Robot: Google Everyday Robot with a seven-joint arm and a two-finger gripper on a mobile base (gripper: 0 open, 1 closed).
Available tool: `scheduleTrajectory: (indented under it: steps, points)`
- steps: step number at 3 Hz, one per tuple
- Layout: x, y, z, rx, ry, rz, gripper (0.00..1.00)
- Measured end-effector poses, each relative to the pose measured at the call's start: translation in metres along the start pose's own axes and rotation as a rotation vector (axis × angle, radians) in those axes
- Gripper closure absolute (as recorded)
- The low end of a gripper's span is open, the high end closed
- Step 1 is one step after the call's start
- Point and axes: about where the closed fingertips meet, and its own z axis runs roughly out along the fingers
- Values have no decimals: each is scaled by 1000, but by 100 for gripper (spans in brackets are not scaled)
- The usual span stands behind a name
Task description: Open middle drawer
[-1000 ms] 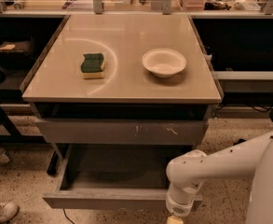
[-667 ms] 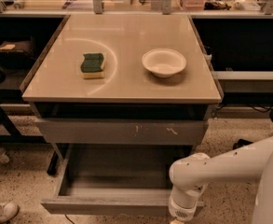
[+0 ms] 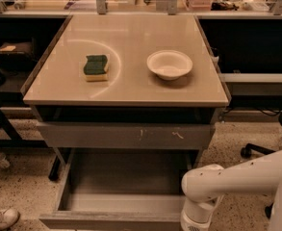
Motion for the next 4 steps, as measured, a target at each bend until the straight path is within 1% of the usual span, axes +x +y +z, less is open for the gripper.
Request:
scheduleTrajectory:
  steps: [1, 2, 3, 4]
  points:
    - [-3, -5, -2, -10, 10, -1, 0]
    - [19, 11, 2, -59, 35, 8, 0]
    - [18, 11, 1, -59, 35, 8, 0]
    - [38, 27, 6, -92, 38, 33, 0]
